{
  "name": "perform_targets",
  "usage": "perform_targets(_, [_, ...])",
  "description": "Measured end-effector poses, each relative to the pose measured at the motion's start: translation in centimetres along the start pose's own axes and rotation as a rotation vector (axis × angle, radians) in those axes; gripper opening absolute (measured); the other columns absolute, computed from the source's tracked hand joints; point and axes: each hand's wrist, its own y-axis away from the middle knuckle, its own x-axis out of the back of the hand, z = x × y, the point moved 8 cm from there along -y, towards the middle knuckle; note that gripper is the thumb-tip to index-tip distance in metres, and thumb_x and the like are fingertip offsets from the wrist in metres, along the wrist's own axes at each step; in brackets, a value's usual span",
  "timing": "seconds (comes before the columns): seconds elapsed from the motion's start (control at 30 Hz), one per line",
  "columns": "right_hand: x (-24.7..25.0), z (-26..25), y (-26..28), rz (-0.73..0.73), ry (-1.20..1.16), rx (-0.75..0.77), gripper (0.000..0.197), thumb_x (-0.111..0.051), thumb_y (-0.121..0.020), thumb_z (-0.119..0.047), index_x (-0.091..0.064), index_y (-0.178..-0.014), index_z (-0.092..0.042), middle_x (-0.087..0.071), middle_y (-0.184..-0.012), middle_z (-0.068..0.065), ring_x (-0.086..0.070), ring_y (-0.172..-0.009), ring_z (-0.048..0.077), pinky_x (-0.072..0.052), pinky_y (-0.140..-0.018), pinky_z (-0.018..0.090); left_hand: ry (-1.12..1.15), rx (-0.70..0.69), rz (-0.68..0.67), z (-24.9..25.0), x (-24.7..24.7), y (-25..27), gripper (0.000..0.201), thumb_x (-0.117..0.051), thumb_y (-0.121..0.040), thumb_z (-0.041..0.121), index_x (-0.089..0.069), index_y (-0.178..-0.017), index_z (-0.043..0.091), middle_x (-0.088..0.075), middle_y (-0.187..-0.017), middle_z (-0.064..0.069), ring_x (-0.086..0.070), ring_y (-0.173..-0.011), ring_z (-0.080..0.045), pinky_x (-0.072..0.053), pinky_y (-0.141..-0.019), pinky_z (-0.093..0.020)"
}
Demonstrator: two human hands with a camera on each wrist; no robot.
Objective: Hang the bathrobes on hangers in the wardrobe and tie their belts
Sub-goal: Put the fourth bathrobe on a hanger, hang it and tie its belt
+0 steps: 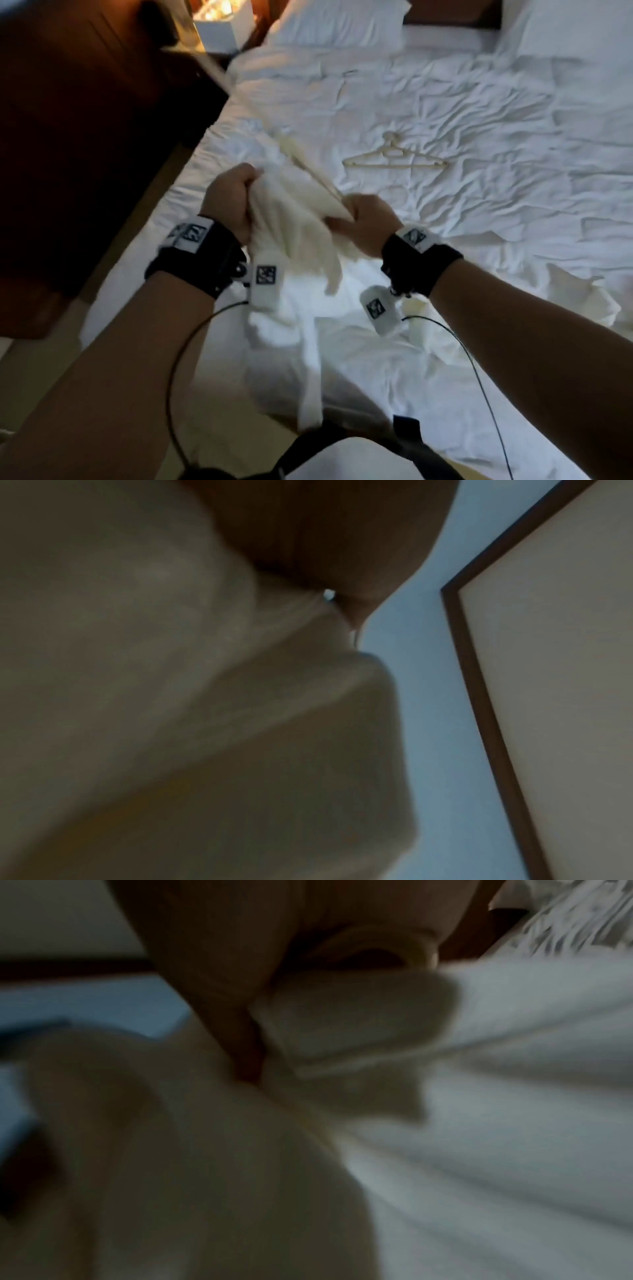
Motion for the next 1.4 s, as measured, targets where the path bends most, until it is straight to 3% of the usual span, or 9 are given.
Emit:
perform_targets(0.2, [5.9,1.8,-2.7,0.132,0.275,-0.221,0.039,-0.074,-0.079,-0.042,-0.059,-0.095,-0.01,-0.055,-0.107,0.014,-0.054,-0.098,0.028,-0.044,-0.082,0.032,-0.927,-0.345,0.273,-0.2,4.2,-3.1,0.037,-0.057,-0.088,0.012,-0.053,-0.124,0.011,-0.055,-0.129,-0.012,-0.055,-0.116,-0.028,-0.046,-0.096,-0.038])
perform_targets(0.33, [3.0,7.6,0.7,-0.042,0.489,-0.362,0.054,-0.063,-0.087,-0.051,-0.056,-0.121,-0.009,-0.049,-0.13,0.012,-0.051,-0.117,0.033,-0.045,-0.099,0.043,-1.069,-0.183,0.062,-9.2,3.9,-2.0,0.036,-0.062,-0.084,0.013,-0.059,-0.12,0.011,-0.059,-0.125,-0.011,-0.057,-0.115,-0.028,-0.047,-0.097,-0.039])
perform_targets(0.63, [-3.0,17.0,10.8,-0.075,0.37,-0.58,0.025,-0.059,-0.09,-0.044,-0.048,-0.082,-0.022,-0.056,-0.108,0.004,-0.055,-0.104,0.028,-0.043,-0.09,0.04,-1.31,0.364,-0.226,-25.1,5.6,1.6,0.022,-0.06,-0.084,0.027,-0.064,-0.103,0.018,-0.066,-0.105,-0.001,-0.06,-0.092,-0.021,-0.044,-0.077,-0.024])
perform_targets(0.83, [-2.3,21.9,15.8,0.064,0.307,-0.706,0.027,-0.062,-0.088,-0.037,-0.043,-0.074,-0.025,-0.052,-0.097,-0.002,-0.05,-0.093,0.022,-0.039,-0.083,0.037,-1.295,0.475,-0.331,-30.5,0.0,0.8,0.02,-0.051,-0.086,0.024,-0.062,-0.085,0.007,-0.066,-0.092,-0.015,-0.065,-0.093,-0.032,-0.046,-0.073,-0.03])
perform_targets(0.97, [-1.9,25.7,18.8,0.118,0.316,-0.731,0.033,-0.065,-0.086,-0.033,-0.038,-0.069,-0.026,-0.047,-0.091,-0.005,-0.045,-0.088,0.02,-0.031,-0.077,0.034,-1.054,0.53,-0.247,-34.1,-5.2,-1.2,0.062,-0.059,-0.085,0.043,-0.044,-0.135,0.009,-0.053,-0.137,-0.008,-0.053,-0.122,-0.028,-0.04,-0.101,-0.032])
perform_targets(1.07, [-1.7,28.2,20.6,0.152,0.309,-0.742,0.035,-0.068,-0.083,-0.032,-0.037,-0.068,-0.025,-0.046,-0.09,-0.005,-0.044,-0.088,0.019,-0.032,-0.078,0.035,-0.684,0.646,-0.102,-36.7,-8.9,-2.5,0.104,-0.067,-0.064,0.065,-0.026,-0.144,0.013,-0.053,-0.135,-0.013,-0.063,-0.109,-0.029,-0.052,-0.092,-0.043])
perform_targets(1.17, [-2.2,29.9,21.8,0.16,0.297,-0.754,0.037,-0.071,-0.079,-0.04,-0.038,-0.072,-0.025,-0.044,-0.094,-0.004,-0.044,-0.093,0.021,-0.033,-0.082,0.037,-0.338,0.714,0.053,-38.0,-12.1,-2.7,0.077,-0.074,-0.073,0.05,-0.043,-0.127,0.004,-0.068,-0.104,-0.017,-0.068,-0.068,-0.025,-0.055,-0.057,-0.032])
perform_targets(1.27, [-3.8,30.5,21.6,0.105,0.287,-0.734,0.046,-0.075,-0.072,-0.051,-0.041,-0.082,-0.022,-0.038,-0.102,-0.004,-0.039,-0.095,0.018,-0.031,-0.088,0.037,-0.41,0.689,0.016,-37.5,-14.1,-1.5,0.042,-0.06,-0.086,0.045,-0.063,-0.08,0.004,-0.066,-0.066,-0.011,-0.055,-0.047,-0.021,-0.047,-0.05,-0.028])
perform_targets(1.4, [-5.7,30.5,21.1,0.004,0.286,-0.726,0.064,-0.073,-0.064,-0.067,-0.041,-0.093,-0.021,-0.032,-0.113,-0.003,-0.036,-0.102,0.019,-0.032,-0.093,0.038,-0.178,0.703,-0.072,-34.6,-16.0,2.1,0.026,-0.043,-0.096,0.022,-0.055,-0.084,0.002,-0.065,-0.063,-0.015,-0.05,-0.04,-0.016,-0.04,-0.043,-0.022])
